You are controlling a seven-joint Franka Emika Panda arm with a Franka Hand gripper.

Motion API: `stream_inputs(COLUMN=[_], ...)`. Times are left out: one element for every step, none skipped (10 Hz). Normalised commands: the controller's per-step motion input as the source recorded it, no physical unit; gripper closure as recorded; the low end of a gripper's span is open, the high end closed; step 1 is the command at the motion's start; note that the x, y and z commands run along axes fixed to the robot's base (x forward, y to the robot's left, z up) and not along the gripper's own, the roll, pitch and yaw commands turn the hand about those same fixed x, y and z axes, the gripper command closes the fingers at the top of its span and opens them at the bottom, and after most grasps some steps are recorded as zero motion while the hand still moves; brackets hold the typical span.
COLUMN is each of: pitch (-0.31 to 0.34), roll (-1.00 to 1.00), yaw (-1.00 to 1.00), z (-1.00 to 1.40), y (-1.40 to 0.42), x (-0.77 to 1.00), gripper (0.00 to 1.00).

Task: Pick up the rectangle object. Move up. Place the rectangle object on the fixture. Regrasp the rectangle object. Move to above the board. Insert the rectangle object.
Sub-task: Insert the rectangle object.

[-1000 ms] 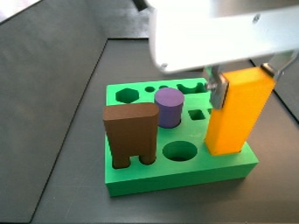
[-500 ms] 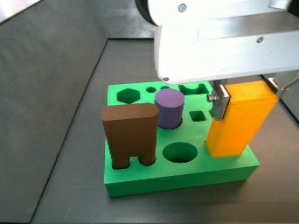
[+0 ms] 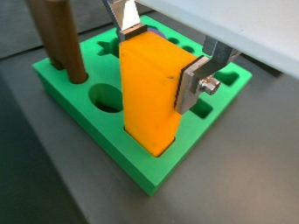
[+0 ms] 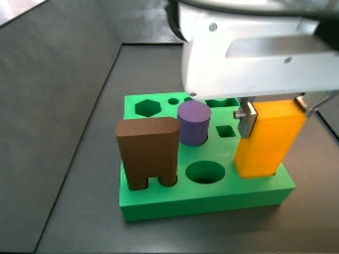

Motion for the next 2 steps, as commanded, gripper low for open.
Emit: stream_inputs(pitch=[0.103,0.000], roll=[-0.16,0.00], yaw=[-0.21,0.00], z=[0.00,0.00], y=[0.12,0.00], x=[0.21,0.00], gripper=[1.00,1.00])
